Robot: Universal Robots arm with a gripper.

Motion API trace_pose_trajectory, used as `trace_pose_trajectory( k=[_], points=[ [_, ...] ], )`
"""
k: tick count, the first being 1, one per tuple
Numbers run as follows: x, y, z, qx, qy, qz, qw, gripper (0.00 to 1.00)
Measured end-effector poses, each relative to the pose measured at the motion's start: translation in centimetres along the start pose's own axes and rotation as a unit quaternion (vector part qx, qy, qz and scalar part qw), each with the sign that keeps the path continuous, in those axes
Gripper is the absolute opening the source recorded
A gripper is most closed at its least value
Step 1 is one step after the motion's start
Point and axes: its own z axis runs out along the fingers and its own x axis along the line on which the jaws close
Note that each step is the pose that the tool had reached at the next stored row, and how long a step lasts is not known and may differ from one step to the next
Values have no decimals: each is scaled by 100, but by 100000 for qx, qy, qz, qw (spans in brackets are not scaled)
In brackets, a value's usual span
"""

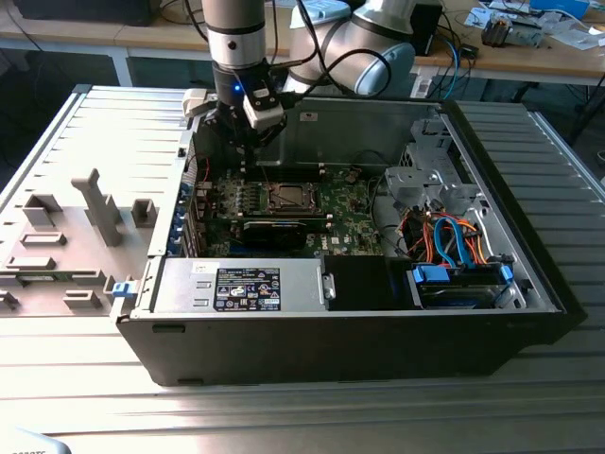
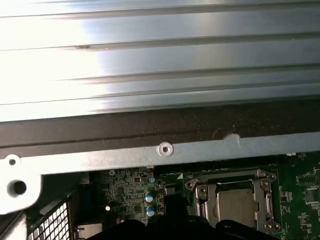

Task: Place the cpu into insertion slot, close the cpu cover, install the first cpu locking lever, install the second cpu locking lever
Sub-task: 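Install the first cpu locking lever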

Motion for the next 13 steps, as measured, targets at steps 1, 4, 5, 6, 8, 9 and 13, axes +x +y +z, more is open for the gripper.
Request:
trace_pose_trajectory(
  k=[1,4,5,6,8,9,13],
  points=[
    [1,20,-1,-28,-6,-429,99999,11],
    [3,39,-2,-106,-16,-1851,99983,11],
    [2,40,-2,-127,-22,-2093,99978,11],
    [-1,42,-1,-143,-29,-2318,99973,11],
    [-19,43,1,-152,-11,-2398,99971,11],
    [-52,46,2,-146,99,-2392,99971,11],
    [-138,52,7,-129,389,-2408,99970,11]
  ],
)
